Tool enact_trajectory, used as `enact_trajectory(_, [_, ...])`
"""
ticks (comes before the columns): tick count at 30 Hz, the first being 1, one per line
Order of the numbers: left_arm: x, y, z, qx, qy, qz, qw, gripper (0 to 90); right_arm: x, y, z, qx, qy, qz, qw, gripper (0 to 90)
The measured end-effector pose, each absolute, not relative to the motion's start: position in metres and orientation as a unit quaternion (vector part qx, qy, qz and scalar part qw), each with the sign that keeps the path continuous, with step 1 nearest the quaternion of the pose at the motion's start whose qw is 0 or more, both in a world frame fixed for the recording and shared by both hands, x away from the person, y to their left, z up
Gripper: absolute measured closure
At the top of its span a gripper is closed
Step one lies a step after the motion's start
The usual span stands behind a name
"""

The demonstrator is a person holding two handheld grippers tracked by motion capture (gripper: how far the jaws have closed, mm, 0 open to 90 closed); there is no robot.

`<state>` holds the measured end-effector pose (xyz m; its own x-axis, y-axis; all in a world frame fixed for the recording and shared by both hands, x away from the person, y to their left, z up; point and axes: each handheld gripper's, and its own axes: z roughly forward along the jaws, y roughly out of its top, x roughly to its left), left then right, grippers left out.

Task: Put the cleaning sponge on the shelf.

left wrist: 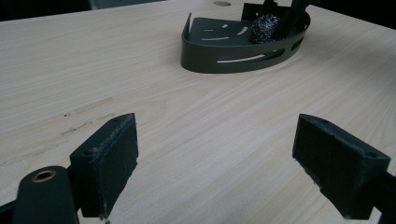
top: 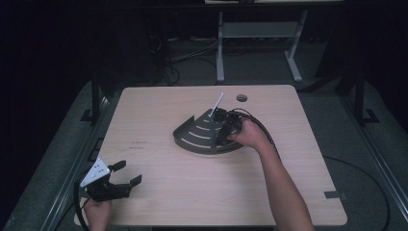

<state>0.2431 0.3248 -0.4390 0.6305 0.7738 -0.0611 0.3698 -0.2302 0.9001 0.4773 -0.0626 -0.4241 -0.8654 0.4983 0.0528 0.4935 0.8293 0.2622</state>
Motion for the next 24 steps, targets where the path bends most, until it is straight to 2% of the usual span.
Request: enact_trajectory(24, [0.244, 0.323, -0.439, 0.759, 0.378, 0.204, 0.49, 13.7, 0.469, -0.071, -0.402, 0.262, 0.951, 0.163, 0.02, 21.6])
